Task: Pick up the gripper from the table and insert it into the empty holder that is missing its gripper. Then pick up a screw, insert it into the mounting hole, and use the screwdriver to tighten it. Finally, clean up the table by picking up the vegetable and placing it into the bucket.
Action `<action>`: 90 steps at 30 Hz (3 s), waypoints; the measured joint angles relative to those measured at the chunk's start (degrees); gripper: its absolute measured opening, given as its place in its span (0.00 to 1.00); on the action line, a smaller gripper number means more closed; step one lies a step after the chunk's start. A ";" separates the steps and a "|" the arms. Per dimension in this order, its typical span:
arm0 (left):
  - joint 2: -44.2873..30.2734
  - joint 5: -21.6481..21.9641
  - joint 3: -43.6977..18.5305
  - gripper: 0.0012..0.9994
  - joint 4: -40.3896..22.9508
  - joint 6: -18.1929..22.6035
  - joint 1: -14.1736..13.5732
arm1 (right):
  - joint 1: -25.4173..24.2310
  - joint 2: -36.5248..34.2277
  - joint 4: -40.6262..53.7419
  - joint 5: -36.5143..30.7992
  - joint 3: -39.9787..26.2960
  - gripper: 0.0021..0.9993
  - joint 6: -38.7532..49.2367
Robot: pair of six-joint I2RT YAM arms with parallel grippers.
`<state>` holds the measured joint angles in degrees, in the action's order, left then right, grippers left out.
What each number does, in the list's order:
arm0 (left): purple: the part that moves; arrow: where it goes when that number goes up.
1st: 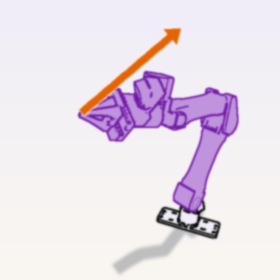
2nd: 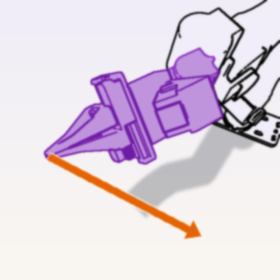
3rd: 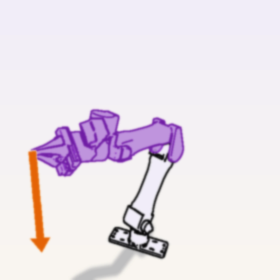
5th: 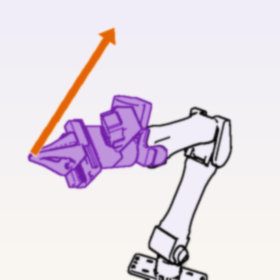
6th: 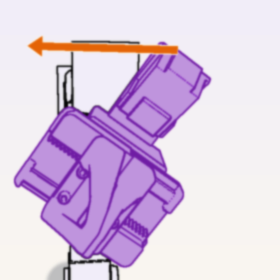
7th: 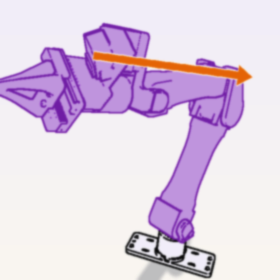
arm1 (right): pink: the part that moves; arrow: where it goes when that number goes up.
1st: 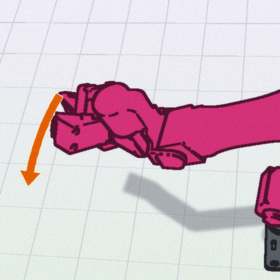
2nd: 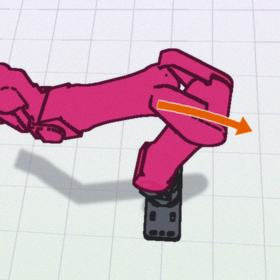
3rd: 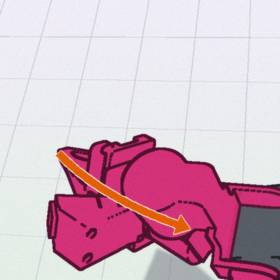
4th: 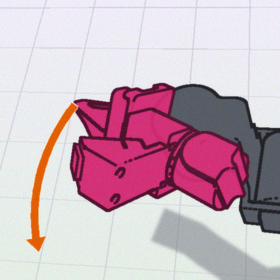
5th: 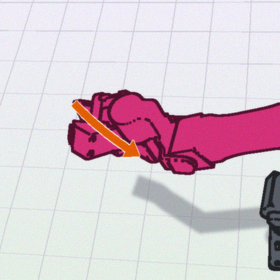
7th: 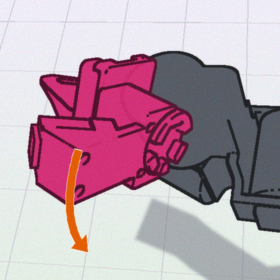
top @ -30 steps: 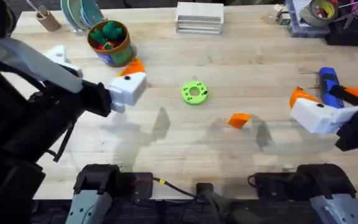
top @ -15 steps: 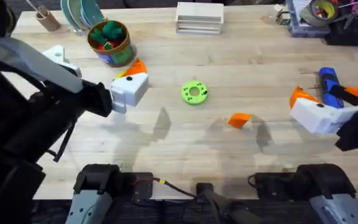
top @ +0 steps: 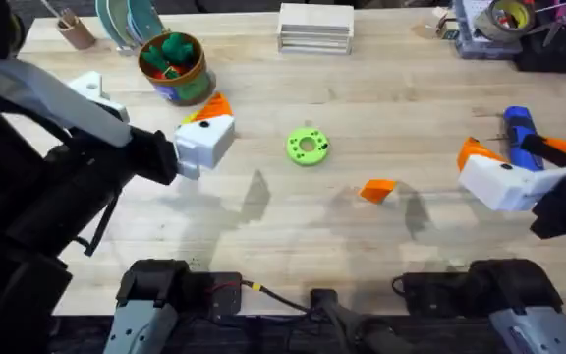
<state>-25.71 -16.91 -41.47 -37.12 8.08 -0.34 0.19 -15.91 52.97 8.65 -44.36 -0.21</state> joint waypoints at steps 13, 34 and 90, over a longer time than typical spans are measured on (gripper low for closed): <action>0.00 0.00 0.00 0.99 -0.02 0.00 0.00 | 0.00 -0.01 0.00 0.02 0.00 0.99 0.00; 13.80 -0.09 22.36 0.99 30.40 -2.97 -5.34 | 0.00 -0.02 0.00 0.02 0.00 0.99 0.00; 25.42 -3.45 41.11 0.99 33.99 -10.49 -6.97 | 0.00 -0.02 -0.02 0.00 0.00 0.99 0.00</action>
<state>-0.30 -20.36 -0.36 -3.14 -2.42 -7.31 0.19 -15.92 52.95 8.64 -44.36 -0.21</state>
